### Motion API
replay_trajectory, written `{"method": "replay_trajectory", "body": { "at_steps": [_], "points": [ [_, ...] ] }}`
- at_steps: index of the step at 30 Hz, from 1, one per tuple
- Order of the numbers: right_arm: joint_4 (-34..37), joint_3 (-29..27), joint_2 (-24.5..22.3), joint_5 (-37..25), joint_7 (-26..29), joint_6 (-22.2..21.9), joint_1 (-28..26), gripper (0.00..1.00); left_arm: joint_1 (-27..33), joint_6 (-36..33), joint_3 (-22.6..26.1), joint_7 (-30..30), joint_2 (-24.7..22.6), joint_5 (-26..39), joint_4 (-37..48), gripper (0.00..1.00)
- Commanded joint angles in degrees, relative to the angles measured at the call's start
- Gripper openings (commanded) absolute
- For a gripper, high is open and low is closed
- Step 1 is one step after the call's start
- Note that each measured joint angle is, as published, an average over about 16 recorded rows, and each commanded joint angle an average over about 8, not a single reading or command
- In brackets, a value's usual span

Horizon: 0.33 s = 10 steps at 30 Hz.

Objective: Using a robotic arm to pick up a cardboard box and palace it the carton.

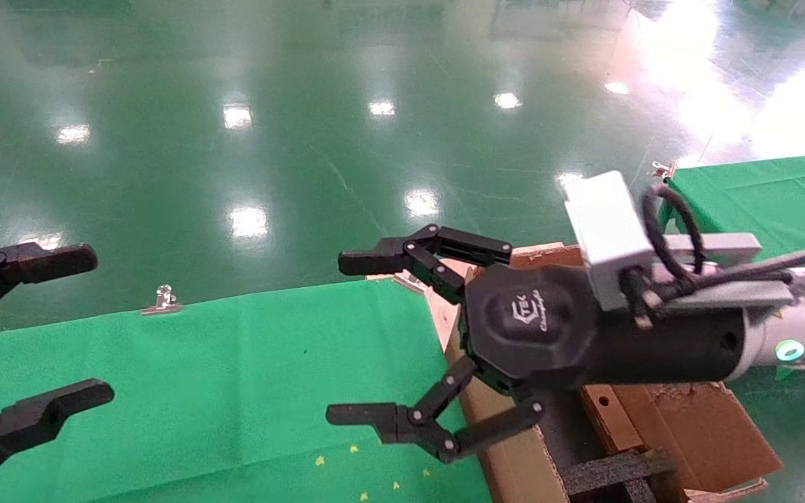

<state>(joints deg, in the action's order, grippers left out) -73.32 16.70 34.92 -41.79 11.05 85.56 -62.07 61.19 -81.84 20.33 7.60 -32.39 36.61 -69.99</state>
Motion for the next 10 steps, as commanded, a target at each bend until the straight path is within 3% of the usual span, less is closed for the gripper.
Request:
{"method": "replay_trajectory", "body": {
  "at_steps": [1, 10],
  "points": [
    [-0.7, -2.3, 0.3, -0.1, -0.6, 0.5, 1.6, 1.00, 0.0, 0.0, 0.0, 0.0, 0.0, 0.0, 0.0, 1.00],
    [-0.8, -2.8, 0.4, -0.2, -0.7, 0.6, 2.0, 1.00, 0.0, 0.0, 0.0, 0.0, 0.0, 0.0, 0.0, 1.00]
  ]
}}
